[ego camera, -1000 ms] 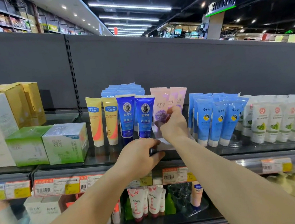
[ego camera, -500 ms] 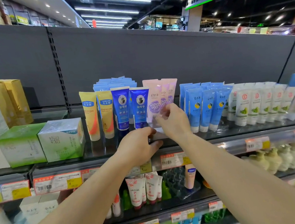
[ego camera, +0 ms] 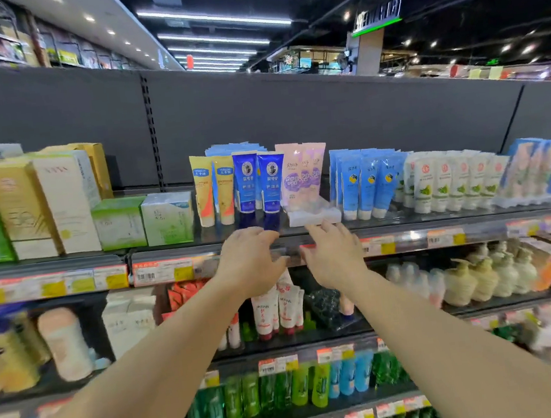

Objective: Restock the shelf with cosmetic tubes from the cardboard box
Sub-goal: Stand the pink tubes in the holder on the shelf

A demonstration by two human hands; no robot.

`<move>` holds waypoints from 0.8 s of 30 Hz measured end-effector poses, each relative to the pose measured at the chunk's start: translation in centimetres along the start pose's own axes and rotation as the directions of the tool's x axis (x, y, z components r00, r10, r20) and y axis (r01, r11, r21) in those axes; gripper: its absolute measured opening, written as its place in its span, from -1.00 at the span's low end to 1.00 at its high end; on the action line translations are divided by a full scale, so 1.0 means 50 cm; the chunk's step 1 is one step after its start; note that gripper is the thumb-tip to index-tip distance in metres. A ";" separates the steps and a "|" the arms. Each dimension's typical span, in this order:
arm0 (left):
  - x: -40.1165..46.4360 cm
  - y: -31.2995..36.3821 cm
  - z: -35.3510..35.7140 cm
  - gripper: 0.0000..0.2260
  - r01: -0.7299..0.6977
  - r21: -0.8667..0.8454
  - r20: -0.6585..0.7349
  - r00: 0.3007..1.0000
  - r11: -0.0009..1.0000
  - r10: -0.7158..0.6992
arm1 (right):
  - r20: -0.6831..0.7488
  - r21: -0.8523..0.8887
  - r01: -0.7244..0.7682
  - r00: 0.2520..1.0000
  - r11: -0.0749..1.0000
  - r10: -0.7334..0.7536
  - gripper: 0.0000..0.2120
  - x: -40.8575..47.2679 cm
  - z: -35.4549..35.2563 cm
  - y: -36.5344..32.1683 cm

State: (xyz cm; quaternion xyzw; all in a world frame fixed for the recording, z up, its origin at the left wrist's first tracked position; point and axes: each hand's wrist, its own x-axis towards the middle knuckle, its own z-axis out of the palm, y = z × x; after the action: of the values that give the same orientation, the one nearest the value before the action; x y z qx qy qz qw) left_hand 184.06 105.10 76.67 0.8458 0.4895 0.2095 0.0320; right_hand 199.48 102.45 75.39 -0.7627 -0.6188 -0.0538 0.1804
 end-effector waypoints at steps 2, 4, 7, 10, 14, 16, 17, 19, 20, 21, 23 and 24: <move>-0.063 0.002 -0.004 -0.50 0.045 0.025 -0.015 0.999 0.999 -0.045 | 0.033 0.013 0.024 0.999 1.000 -0.024 -0.49 -0.059 0.002 -0.017; -0.127 -0.007 -0.004 -0.52 0.067 0.034 -0.036 0.997 0.997 -0.066 | 0.038 0.015 0.060 0.997 0.998 -0.060 -0.50 -0.118 0.007 -0.039; -0.216 -0.036 -0.004 -0.50 0.128 0.051 -0.022 0.992 0.990 -0.127 | 0.104 0.069 0.096 0.989 0.993 -0.103 -0.52 -0.199 0.015 -0.084; -0.303 -0.081 -0.018 -0.50 0.173 0.073 -0.007 0.985 0.982 -0.173 | 0.152 0.138 0.129 0.977 0.982 -0.150 -0.52 -0.255 0.033 -0.138; -0.409 -0.164 -0.044 -0.49 0.230 0.122 0.016 0.972 0.966 -0.233 | 0.218 0.202 0.158 0.955 0.967 -0.201 -0.48 -0.305 0.068 -0.231; -0.456 -0.217 -0.062 -0.49 0.296 0.181 0.043 0.950 0.938 -0.309 | 0.265 0.213 0.182 0.935 0.960 -0.236 -0.47 -0.329 0.091 -0.292; -0.480 -0.249 -0.071 -0.49 0.321 0.207 0.050 0.940 0.924 -0.338 | 0.285 0.207 0.201 0.924 0.958 -0.255 -0.46 -0.338 0.104 -0.326; -0.538 -0.320 -0.093 -0.47 0.364 0.216 0.066 0.920 0.906 -0.385 | 0.322 0.215 0.246 0.896 0.945 -0.306 -0.47 -0.354 0.136 -0.405; -0.570 -0.361 -0.102 -0.46 0.380 0.205 0.064 0.914 0.902 -0.400 | 0.336 0.223 0.269 0.881 0.937 -0.333 -0.47 -0.363 0.155 -0.449; -0.600 -0.406 -0.107 -0.45 0.396 0.197 0.057 0.909 0.897 -0.413 | 0.344 0.228 0.291 0.869 0.929 -0.356 -0.48 -0.374 0.175 -0.493; -0.654 -0.502 -0.114 -0.43 0.423 0.222 0.035 0.897 0.879 -0.441 | 0.354 0.251 0.318 0.849 0.914 -0.393 -0.50 -0.394 0.221 -0.586; -0.678 -0.553 -0.116 -0.43 0.440 0.240 0.024 0.888 0.865 -0.459 | 0.362 0.266 0.324 0.839 0.908 -0.406 -0.50 -0.403 0.244 -0.633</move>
State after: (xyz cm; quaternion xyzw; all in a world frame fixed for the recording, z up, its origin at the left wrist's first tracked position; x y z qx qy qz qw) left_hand 144.60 90.06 63.85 0.7141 0.6922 0.1048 0.0022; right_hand 162.65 93.34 64.49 -0.6029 -0.7792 0.1341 0.1064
